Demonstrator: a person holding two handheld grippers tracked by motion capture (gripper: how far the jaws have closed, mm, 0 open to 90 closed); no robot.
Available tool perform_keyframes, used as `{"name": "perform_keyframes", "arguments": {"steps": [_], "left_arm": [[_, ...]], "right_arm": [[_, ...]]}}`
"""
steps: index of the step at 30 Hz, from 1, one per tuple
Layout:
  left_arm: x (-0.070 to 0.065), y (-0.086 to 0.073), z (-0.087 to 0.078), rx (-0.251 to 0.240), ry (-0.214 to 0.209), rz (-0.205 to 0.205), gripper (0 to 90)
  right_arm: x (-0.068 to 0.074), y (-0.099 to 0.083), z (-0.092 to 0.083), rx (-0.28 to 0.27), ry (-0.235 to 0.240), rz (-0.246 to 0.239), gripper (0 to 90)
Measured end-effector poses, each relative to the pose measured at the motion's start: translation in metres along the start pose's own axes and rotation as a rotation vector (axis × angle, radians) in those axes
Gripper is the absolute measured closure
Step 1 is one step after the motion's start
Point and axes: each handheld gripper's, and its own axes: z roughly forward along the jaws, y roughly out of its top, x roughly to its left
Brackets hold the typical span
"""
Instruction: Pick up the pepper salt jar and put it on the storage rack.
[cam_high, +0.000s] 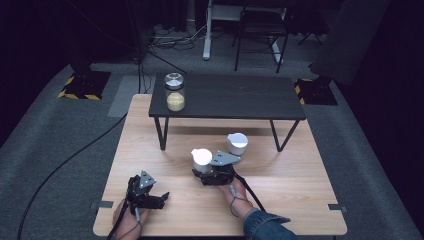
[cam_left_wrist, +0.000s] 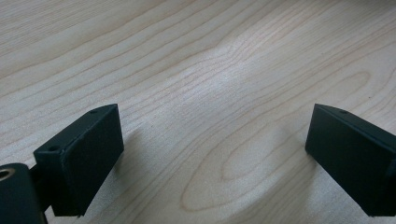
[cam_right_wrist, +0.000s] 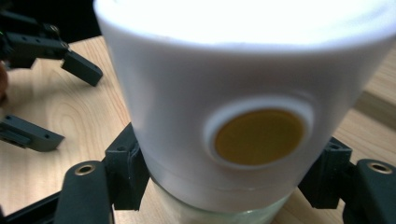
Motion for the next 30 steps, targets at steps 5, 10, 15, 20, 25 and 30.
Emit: {"name": "perform_keyframes", "arguments": {"steps": [5, 10, 15, 20, 25, 30], "left_arm": [[0.000, 0.000, 0.000, -0.001, 0.000, 0.000, 4.2], [0.000, 0.000, 0.000, 0.000, 0.000, 0.000, 4.1], [0.000, 0.000, 0.000, 0.000, 0.000, 0.000, 4.1], [0.000, 0.000, 0.000, 0.000, 0.001, 0.000, 4.1], [0.000, 0.000, 0.000, 0.001, 0.000, 0.000, 4.1], [0.000, 0.000, 0.000, 0.002, 0.002, -0.001, 3.9]], "right_arm": [[0.000, 0.012, -0.016, -0.028, -0.003, -0.019, 30.0], [-0.004, 0.032, -0.038, -0.061, -0.009, -0.028, 30.0], [-0.008, 0.059, -0.060, -0.086, -0.022, -0.037, 30.0], [-0.009, 0.078, -0.071, -0.099, -0.037, -0.056, 30.1], [-0.015, 0.102, -0.082, -0.114, -0.044, -0.044, 30.1], [-0.020, 0.125, -0.089, -0.126, -0.050, -0.038, 30.1]]}}
